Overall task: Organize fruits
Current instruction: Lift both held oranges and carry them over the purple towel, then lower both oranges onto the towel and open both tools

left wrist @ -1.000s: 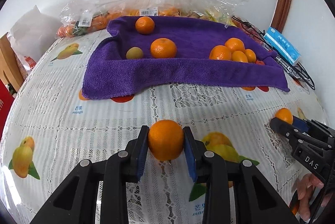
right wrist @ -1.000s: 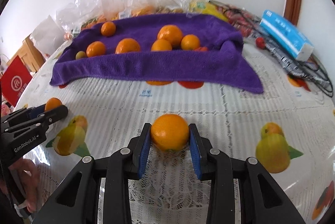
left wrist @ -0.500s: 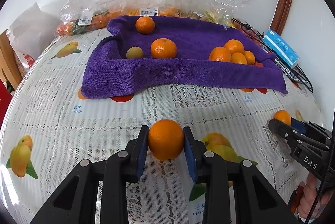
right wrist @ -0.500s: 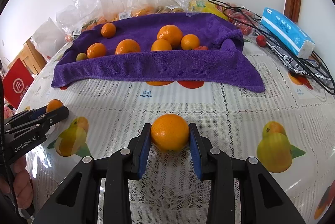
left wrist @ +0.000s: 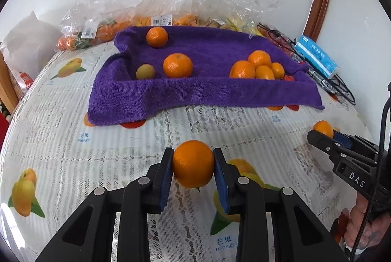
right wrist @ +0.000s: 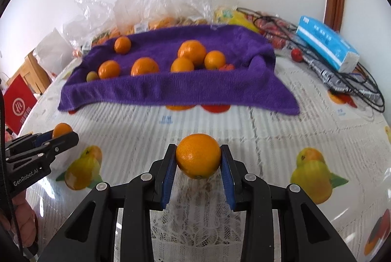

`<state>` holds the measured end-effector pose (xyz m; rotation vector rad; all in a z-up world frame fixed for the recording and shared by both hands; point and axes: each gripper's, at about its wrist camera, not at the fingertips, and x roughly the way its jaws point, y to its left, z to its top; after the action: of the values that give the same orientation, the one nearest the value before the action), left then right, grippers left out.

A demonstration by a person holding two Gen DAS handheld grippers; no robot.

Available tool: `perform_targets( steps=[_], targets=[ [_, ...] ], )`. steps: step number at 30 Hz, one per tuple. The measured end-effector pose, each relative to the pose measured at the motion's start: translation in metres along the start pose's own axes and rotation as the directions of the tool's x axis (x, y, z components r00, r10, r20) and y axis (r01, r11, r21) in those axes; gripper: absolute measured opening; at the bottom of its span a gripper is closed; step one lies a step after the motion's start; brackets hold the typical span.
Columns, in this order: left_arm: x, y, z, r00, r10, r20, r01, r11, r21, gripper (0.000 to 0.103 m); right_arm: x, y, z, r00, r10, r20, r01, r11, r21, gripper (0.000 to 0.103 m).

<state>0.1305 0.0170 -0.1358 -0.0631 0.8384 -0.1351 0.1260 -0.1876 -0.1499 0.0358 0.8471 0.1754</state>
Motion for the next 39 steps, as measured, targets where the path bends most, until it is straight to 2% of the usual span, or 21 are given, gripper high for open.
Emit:
perform_targets(
  steps=[5,12,19,27,30,34,39],
  targets=[
    [-0.012,0.003,0.022,0.999,0.001,0.049,-0.001,1.000,-0.010,0.030,-0.014,0.002,0.020,0.999,0.016,0.047,-0.016,1.000,-0.002,0.035],
    [-0.012,0.015,0.069,0.992,0.033,0.118,-0.027,0.998,-0.055,0.030,-0.024,-0.001,0.063,0.991,-0.003,0.131,0.001,1.000,0.008,0.035],
    [0.003,0.024,0.105,0.987,0.058,0.153,-0.043,0.994,-0.102,0.030,-0.011,0.003,0.110,0.984,-0.012,0.175,0.011,1.000,0.006,0.035],
    [0.022,0.027,0.140,0.983,0.062,0.174,-0.043,0.993,-0.114,0.030,0.007,0.010,0.151,0.979,0.018,0.203,-0.017,1.000,-0.006,0.035],
    [0.030,0.030,0.143,0.981,0.054,0.186,-0.032,0.993,-0.118,0.030,0.014,0.013,0.160,0.976,0.020,0.215,-0.017,1.000,-0.017,0.035],
    [0.052,0.034,0.130,0.987,0.075,0.141,-0.058,0.991,-0.120,0.030,0.036,0.007,0.150,0.981,0.047,0.186,-0.047,0.999,-0.004,0.035],
    [0.064,0.043,0.123,0.992,0.071,0.107,-0.056,0.988,-0.144,0.030,0.048,0.002,0.142,0.985,0.012,0.174,-0.010,1.000,-0.012,0.035]
  ],
)
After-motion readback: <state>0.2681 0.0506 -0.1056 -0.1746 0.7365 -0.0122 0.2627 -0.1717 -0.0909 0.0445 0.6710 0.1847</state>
